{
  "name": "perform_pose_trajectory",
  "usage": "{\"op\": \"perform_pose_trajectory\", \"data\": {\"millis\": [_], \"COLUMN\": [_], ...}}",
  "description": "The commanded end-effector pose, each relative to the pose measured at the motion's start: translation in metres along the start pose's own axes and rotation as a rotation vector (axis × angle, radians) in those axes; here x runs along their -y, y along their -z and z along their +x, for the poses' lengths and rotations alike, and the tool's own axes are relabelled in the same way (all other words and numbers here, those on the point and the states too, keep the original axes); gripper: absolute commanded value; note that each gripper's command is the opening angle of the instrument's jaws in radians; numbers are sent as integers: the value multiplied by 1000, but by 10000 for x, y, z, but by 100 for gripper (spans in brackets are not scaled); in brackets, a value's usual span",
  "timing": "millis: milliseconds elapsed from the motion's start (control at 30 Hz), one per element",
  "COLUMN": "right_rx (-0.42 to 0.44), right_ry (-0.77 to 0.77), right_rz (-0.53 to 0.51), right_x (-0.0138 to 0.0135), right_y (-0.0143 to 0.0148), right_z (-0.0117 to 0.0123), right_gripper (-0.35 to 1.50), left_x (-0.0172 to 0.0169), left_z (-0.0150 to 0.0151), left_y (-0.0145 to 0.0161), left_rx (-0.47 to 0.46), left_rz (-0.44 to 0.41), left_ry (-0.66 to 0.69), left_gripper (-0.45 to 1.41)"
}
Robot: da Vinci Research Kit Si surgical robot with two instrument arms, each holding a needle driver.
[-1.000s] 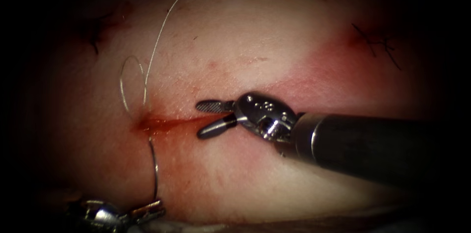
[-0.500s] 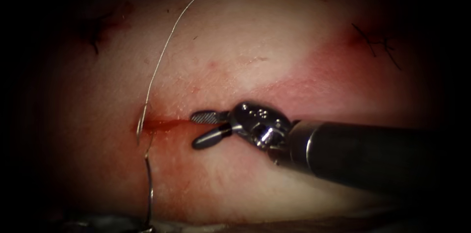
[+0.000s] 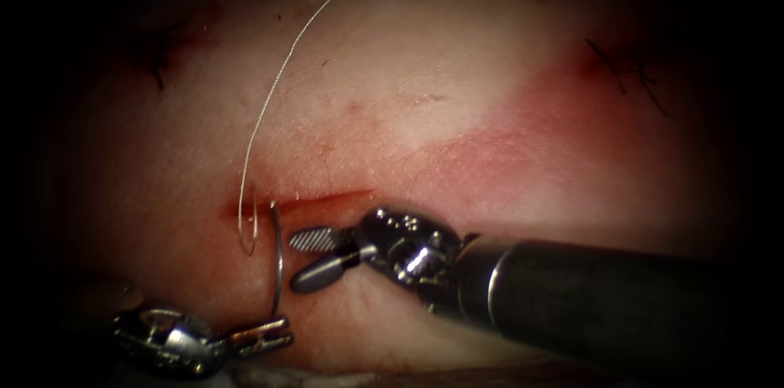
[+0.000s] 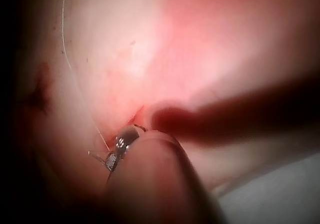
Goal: Wound Closure
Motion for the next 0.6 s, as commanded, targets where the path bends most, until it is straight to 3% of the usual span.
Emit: {"op": "perform_pose_trajectory", "data": {"millis": [33,600], "right_rx": [-7,-27], "right_ry": [-11,-66], "right_rz": [8,-16], "right_x": [-5,-26], "right_y": [-9,-20], "right_z": [-4,-14], "right_gripper": [105,101], "left_x": [-9,-14], "left_z": [-2,6], "left_y": [-4,-8], "left_rx": [0,-3], "left_rz": [-1,14], "left_ry": [-3,-48], "left_gripper": [-45,-45]}}
